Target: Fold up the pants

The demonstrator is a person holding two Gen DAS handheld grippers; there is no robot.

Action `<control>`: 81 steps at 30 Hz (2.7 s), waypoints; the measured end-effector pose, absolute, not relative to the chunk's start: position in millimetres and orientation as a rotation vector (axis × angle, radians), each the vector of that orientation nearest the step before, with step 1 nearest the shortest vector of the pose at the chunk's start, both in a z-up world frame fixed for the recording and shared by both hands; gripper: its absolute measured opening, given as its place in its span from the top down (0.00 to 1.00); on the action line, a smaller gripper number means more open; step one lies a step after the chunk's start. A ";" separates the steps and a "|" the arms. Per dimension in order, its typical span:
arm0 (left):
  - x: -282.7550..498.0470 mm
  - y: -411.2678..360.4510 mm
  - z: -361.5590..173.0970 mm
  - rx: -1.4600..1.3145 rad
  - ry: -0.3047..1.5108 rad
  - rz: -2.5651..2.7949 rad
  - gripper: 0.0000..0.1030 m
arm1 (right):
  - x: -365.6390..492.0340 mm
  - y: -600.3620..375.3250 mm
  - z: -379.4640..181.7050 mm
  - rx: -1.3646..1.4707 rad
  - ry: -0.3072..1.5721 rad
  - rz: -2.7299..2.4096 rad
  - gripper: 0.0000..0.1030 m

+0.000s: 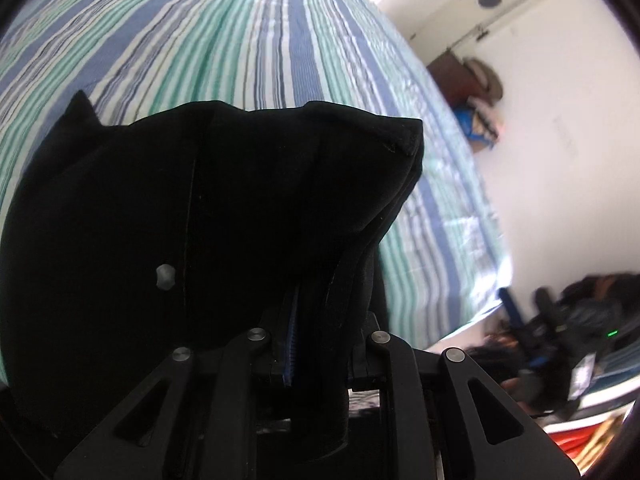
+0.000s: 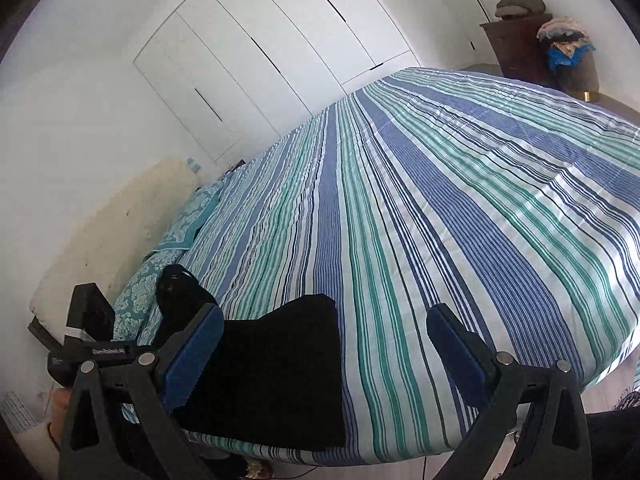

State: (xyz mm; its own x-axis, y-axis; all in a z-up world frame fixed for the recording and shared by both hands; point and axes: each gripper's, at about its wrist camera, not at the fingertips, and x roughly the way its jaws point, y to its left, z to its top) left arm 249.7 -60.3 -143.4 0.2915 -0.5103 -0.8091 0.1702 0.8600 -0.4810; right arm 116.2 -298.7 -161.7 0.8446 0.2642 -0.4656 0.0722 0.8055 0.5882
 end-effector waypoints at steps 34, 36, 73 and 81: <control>175.8 96.8 -150.5 -0.280 0.869 0.058 0.03 | 187.3 -139.8 -210.2 0.228 1.068 0.361 0.46; 175.5 101.7 -151.0 -0.281 0.874 0.059 0.03 | 187.7 -143.2 -212.7 0.265 1.079 0.367 0.46; 173.1 33.2 -156.2 -0.029 0.857 -0.135 0.03 | 153.7 -219.9 -233.3 0.533 1.087 0.405 0.87; 176.2 -14.7 -188.7 0.194 0.941 -0.179 0.03 | 149.8 -205.5 -191.8 0.259 1.073 0.330 0.46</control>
